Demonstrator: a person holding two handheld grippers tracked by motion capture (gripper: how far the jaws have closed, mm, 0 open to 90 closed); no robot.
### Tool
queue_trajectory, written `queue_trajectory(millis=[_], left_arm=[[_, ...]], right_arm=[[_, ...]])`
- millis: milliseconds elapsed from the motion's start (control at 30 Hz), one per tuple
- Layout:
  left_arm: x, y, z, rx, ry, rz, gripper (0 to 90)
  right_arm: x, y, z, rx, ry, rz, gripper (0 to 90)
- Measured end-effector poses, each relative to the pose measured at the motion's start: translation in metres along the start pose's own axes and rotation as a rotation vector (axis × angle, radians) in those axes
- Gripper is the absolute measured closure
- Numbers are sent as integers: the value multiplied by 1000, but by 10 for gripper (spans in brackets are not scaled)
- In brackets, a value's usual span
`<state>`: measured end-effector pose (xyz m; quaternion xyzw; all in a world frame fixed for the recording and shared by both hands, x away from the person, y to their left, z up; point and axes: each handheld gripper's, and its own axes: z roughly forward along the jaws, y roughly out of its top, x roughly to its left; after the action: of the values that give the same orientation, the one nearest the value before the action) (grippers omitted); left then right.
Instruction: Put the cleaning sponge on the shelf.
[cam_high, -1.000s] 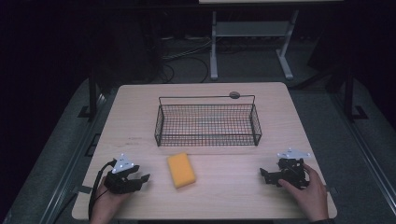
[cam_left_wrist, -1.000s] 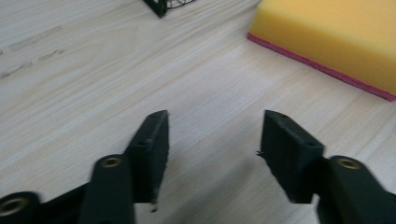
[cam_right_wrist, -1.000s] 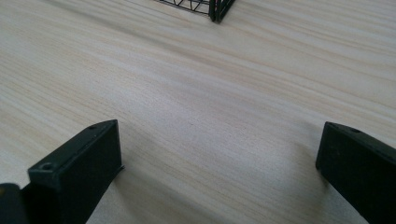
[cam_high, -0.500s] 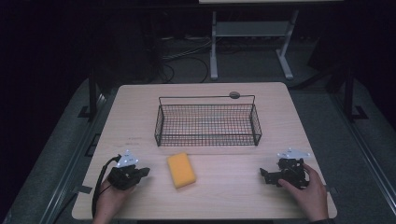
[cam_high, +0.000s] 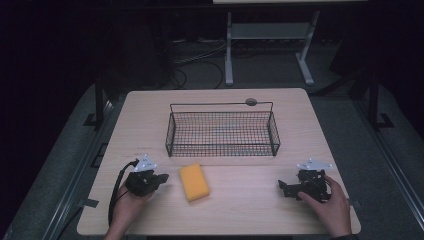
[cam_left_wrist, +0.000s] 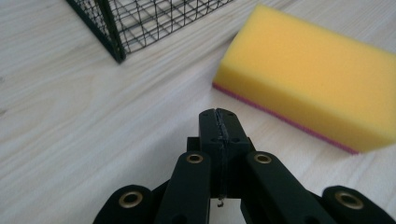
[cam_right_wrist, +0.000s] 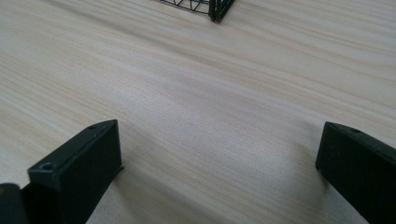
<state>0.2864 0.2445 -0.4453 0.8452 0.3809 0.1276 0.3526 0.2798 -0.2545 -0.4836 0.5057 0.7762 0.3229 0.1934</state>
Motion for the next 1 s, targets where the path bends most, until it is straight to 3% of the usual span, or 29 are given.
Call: queue_trajectory(millis=[1000], left_arm=[[-6,26,30,14,-39,25,896]], right_arm=[[0,0,0,0,0,0,0]])
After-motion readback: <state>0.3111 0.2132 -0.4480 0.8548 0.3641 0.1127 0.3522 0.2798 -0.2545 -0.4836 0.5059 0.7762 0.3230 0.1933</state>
